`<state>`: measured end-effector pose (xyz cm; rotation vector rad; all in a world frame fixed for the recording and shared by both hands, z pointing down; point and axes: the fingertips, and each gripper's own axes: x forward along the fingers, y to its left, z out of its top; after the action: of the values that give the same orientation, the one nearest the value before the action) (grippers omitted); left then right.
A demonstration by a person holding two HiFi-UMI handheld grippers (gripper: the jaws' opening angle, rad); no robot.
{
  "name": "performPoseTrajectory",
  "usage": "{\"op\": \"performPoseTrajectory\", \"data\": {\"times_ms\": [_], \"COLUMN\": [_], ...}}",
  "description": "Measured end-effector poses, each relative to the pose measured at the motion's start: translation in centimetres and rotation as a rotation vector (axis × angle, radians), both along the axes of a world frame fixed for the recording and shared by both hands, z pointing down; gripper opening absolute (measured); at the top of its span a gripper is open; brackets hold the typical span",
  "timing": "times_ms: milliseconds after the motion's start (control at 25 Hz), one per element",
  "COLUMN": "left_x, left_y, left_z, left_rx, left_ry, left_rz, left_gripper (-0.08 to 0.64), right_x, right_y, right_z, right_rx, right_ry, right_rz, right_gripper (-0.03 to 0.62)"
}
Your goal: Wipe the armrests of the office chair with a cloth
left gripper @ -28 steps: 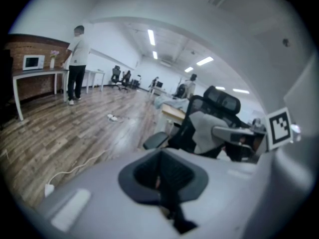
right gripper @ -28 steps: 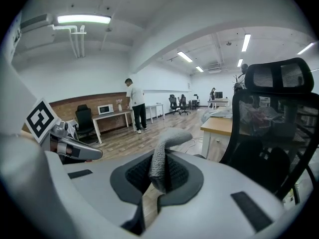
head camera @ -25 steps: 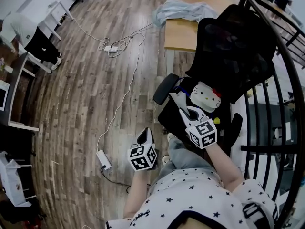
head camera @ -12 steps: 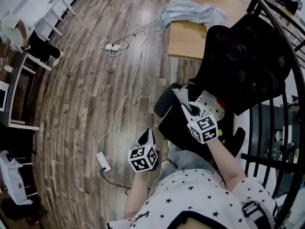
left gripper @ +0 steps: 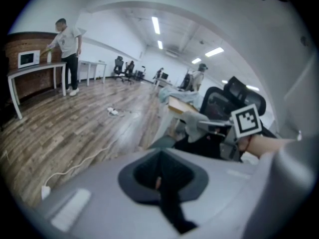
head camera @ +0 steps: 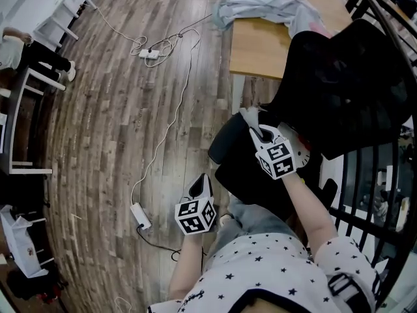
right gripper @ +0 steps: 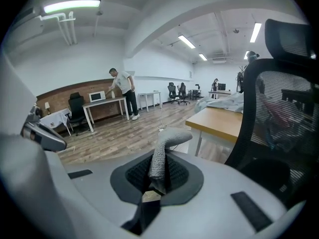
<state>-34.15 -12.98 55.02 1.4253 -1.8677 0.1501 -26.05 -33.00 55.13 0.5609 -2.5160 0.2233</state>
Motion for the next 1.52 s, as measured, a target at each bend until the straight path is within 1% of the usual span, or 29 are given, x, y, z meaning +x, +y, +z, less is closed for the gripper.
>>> {"op": "performPoseTrajectory", "data": {"times_ms": [320, 600, 920, 1200, 1520], "left_x": [-0.4, -0.7, -0.7, -1.0, -1.1], "left_y": [-2.1, -2.7, -3.4, -2.8, -2.4], "left_z": [1.3, 2.2, 3.5, 4.0, 4.2], "left_rx": [-0.021, -0.049, -0.068, -0.073, -0.078], "left_ry": [0.015, 0.026, 0.040, 0.051, 0.053], "left_rz": [-0.008, 0.000, 0.024, 0.017, 0.011], "left_gripper": [0.003, 0.003, 0.003, 0.003, 0.003], "right_x": [-1.4, -2.4, -3.1, -4.0, -3.7], "right_y": [-4.0, -5.9, -6.1, -5.4, -4.6], "right_z": [4.5, 7.9, 11.6, 13.7, 15.7], "right_rx": [-0.015, -0.035, -0.080, -0.114, -0.137], "right_ry": [0.081, 0.150, 0.207, 0.242, 0.298], "right_rz": [-0.009, -0.011, -0.021, -0.026, -0.048], "right_gripper": [0.026, 0.026, 0.026, 0.026, 0.026]}}
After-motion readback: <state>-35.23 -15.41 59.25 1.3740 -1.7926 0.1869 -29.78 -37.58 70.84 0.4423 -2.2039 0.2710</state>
